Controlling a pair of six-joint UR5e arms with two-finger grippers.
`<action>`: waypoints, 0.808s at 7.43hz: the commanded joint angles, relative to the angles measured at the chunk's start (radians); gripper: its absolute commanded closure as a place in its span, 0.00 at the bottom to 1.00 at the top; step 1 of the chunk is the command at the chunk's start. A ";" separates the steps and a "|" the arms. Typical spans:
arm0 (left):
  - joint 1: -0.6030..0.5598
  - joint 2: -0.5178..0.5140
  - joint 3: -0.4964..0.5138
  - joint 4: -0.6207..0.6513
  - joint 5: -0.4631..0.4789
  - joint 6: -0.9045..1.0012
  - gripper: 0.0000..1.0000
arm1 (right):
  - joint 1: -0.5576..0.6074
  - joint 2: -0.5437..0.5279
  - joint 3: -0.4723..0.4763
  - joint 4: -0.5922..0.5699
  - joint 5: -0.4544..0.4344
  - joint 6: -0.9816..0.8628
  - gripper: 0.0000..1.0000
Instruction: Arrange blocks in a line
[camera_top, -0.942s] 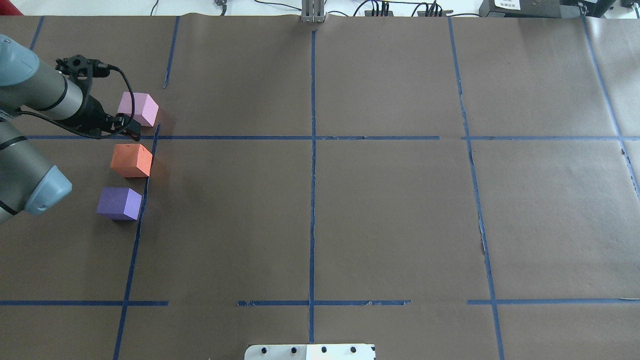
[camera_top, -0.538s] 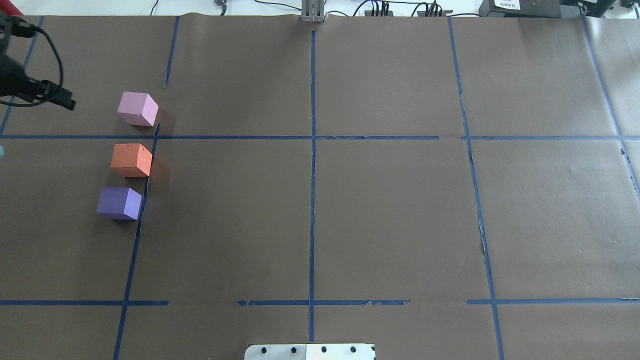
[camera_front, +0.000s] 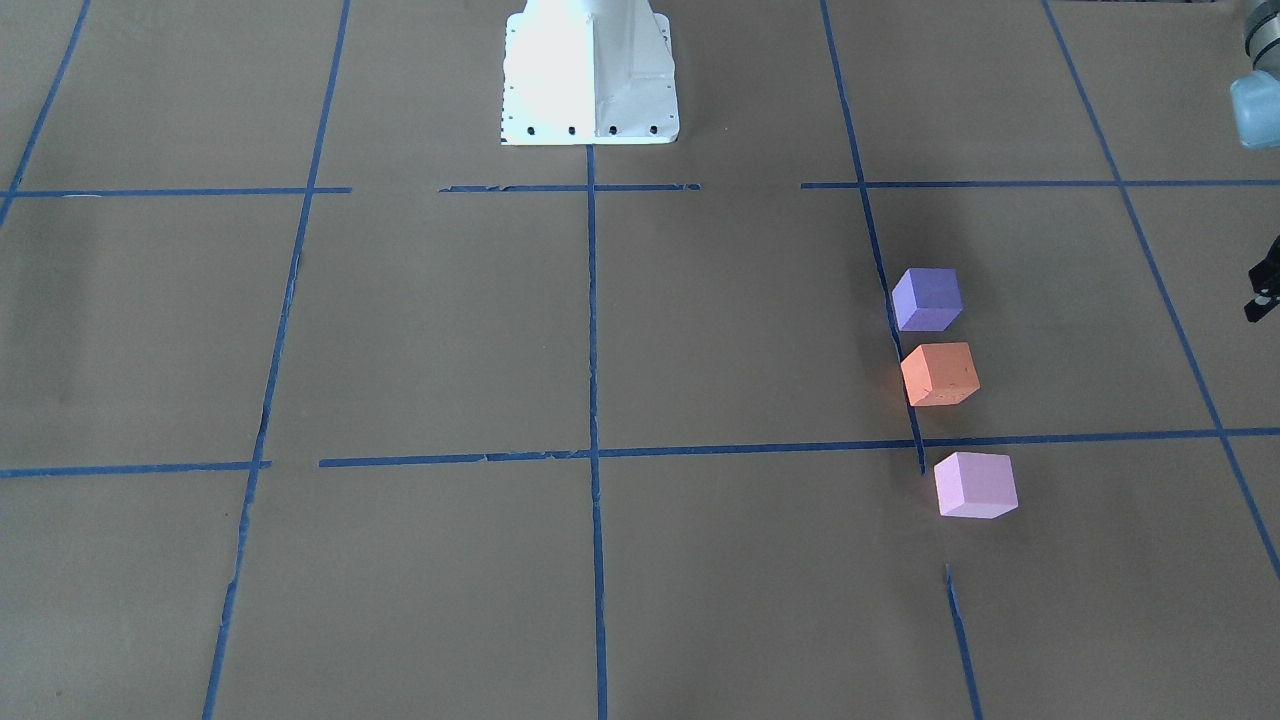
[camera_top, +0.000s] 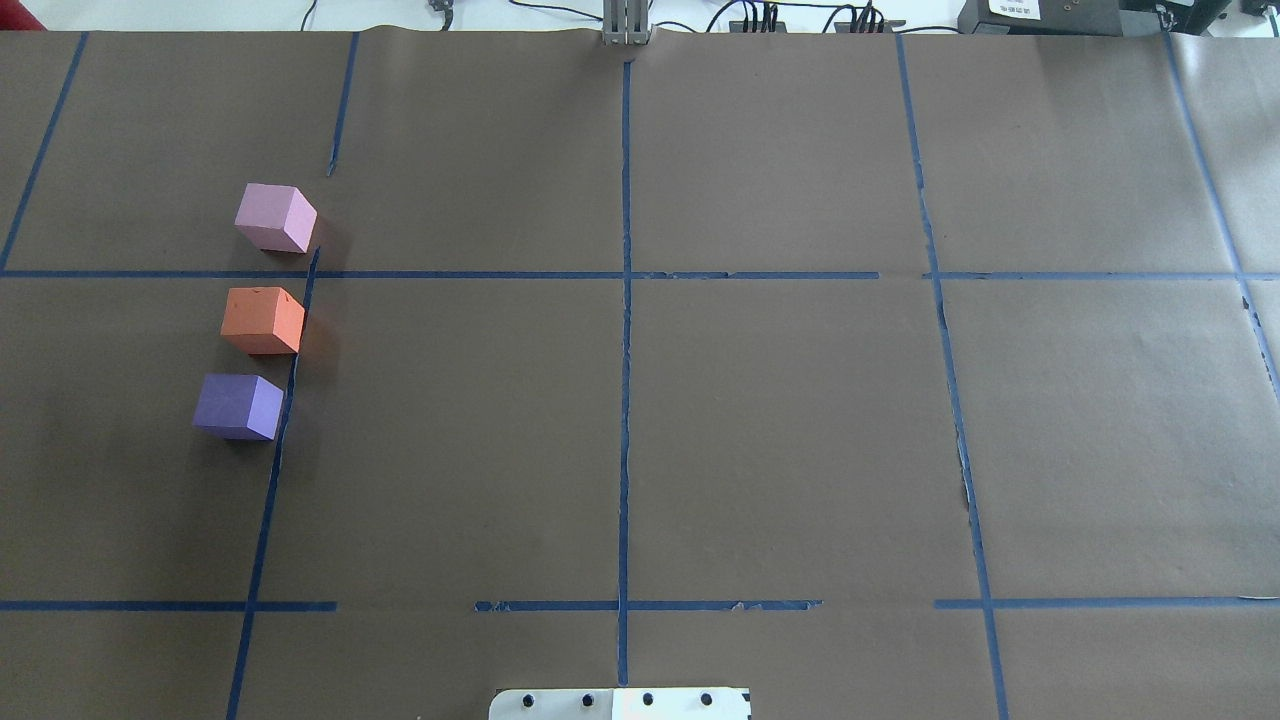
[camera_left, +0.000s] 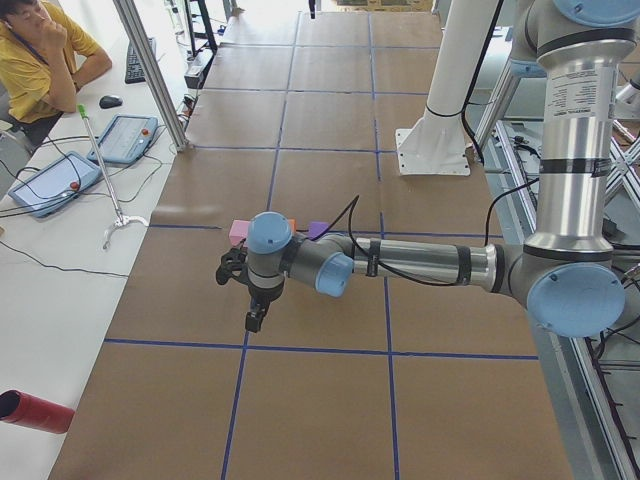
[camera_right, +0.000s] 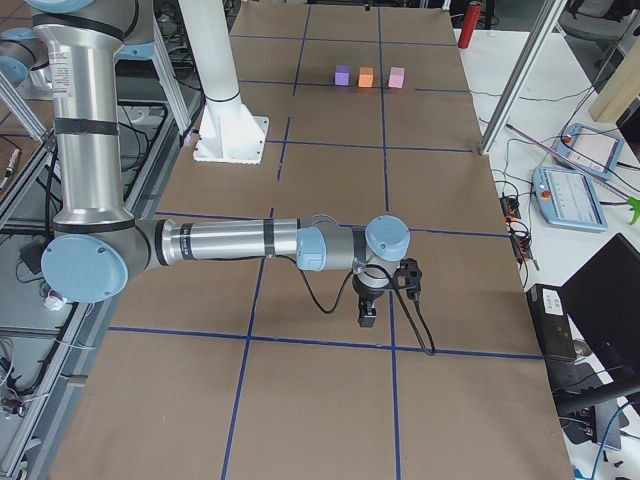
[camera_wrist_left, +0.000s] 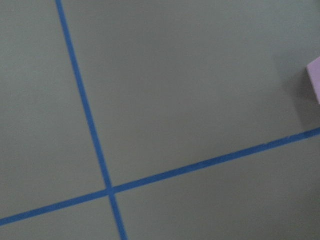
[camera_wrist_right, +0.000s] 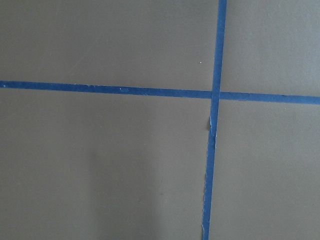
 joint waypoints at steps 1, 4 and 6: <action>-0.017 0.013 0.023 -0.002 0.038 -0.045 0.00 | 0.000 0.000 -0.001 0.000 0.000 0.000 0.00; -0.016 0.008 0.052 -0.011 -0.032 -0.076 0.00 | 0.000 0.000 0.001 0.000 0.000 0.000 0.00; -0.016 -0.015 0.017 -0.011 -0.040 -0.081 0.00 | 0.000 0.000 -0.001 0.000 0.000 0.000 0.00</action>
